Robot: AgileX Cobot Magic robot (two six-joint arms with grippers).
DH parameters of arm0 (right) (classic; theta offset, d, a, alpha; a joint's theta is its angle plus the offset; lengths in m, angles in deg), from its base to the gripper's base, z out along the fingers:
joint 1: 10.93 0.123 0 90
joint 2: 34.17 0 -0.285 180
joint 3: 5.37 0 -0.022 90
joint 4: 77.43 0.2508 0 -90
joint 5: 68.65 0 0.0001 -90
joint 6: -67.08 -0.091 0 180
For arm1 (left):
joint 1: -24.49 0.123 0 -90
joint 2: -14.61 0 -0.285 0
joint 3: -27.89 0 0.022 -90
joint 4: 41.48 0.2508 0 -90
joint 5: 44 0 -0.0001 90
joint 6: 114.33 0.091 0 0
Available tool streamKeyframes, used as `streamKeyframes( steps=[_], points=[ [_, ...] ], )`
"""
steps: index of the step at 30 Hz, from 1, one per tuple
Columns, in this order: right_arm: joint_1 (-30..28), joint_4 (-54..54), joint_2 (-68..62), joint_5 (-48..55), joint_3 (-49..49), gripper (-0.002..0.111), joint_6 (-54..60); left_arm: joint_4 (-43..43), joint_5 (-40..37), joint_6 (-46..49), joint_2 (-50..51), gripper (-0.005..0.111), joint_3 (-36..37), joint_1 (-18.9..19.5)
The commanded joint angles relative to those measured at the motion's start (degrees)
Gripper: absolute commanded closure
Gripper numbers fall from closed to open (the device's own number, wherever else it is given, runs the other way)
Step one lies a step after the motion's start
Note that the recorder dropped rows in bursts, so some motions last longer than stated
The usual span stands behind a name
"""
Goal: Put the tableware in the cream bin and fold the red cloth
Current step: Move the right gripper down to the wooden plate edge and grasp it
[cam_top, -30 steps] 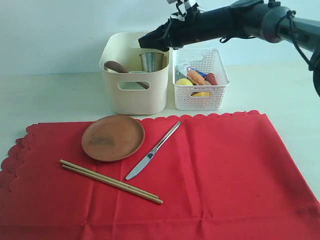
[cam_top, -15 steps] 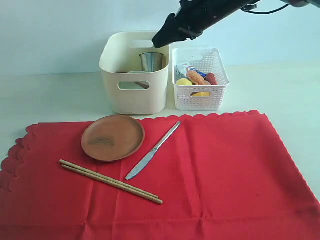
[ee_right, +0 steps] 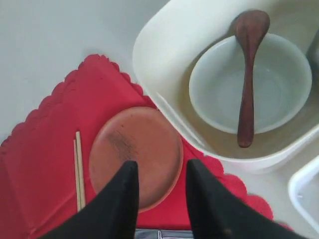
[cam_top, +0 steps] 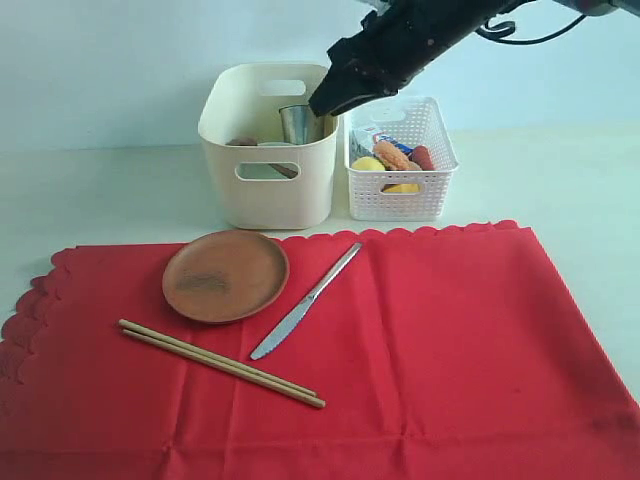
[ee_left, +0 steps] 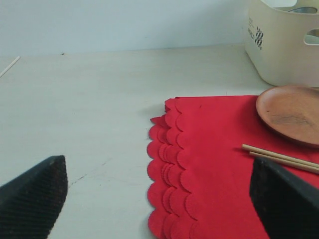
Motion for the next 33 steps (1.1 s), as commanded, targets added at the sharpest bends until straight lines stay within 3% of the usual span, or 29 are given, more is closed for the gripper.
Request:
streamKeyframes(
  steps=[1,7,14,25,33],
  points=[
    [3.65,-5.99,1.54,0.22,2.06,0.076,-0.36,0.11,0.51,0.04,-0.28,0.013,0.18,0.16],
    [8.81,-17.35,1.30,0.22,2.62,0.076,-7.77,0.11,0.51,0.04,-0.28,0.013,0.18,0.16],
    [12.29,-19.02,1.21,0.22,2.62,0.076,-12.55,0.11,0.51,0.04,-0.28,0.013,0.18,0.16],
    [12.42,-19.10,-3.81,0.22,2.62,0.076,-20.04,0.11,0.51,0.04,-0.28,0.013,0.18,0.16],
    [10.49,-16.39,-9.29,0.22,2.62,0.065,-20.31,0.11,0.51,0.04,-0.28,0.013,0.18,0.16]
  ],
)
